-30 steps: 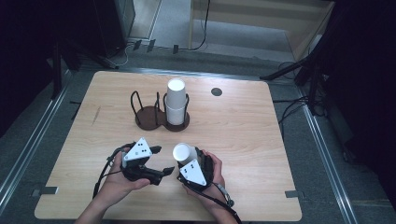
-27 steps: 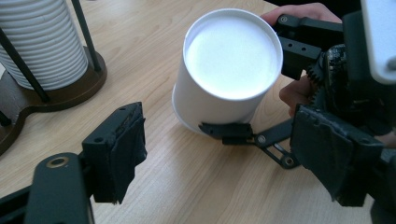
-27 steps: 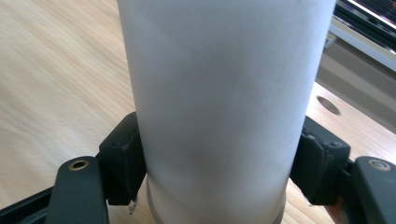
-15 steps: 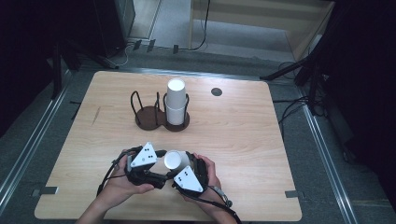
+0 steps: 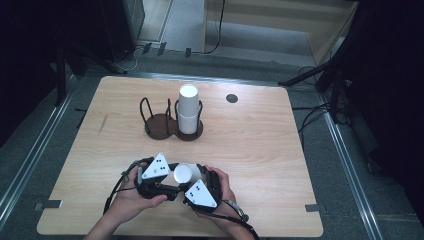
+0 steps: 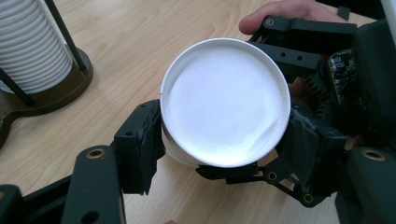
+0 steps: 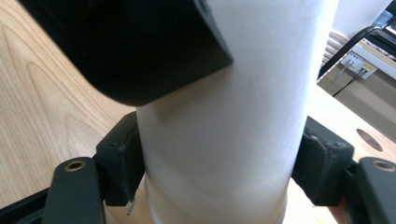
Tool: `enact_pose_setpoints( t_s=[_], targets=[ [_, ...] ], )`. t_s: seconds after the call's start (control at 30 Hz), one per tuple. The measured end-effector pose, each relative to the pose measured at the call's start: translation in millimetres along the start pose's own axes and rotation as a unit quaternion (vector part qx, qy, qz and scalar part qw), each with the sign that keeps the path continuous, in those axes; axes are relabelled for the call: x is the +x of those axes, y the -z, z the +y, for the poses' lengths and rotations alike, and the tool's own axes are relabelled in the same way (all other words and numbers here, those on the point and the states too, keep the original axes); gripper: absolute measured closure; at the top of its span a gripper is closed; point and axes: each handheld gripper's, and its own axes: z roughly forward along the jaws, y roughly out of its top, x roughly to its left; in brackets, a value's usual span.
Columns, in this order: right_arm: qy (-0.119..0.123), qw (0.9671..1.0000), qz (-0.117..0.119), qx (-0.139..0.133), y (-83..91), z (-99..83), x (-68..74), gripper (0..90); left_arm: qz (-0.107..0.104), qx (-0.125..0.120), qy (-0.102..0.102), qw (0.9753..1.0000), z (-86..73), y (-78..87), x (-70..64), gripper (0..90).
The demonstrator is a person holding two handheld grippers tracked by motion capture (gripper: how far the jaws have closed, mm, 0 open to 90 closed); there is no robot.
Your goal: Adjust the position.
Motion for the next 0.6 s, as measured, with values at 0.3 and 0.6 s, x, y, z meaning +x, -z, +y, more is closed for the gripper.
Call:
enact_pose_setpoints(
  t_s=[0.3, 0.6],
  targets=[
    [0.0, 1.0, -0.005, 0.002, -0.3, -0.5, 0.7, 22.0, -0.028, -0.014, 0.026, 0.9991, 0.4, 7.9, 8.6, 36.5],
    [0.058, 0.998, -0.027, 0.0, 2.4, -2.0, 2.4, 30.6, -0.045, 0.023, 0.073, 0.996, 1.9, 3.1, 13.2, 27.5]
  ],
)
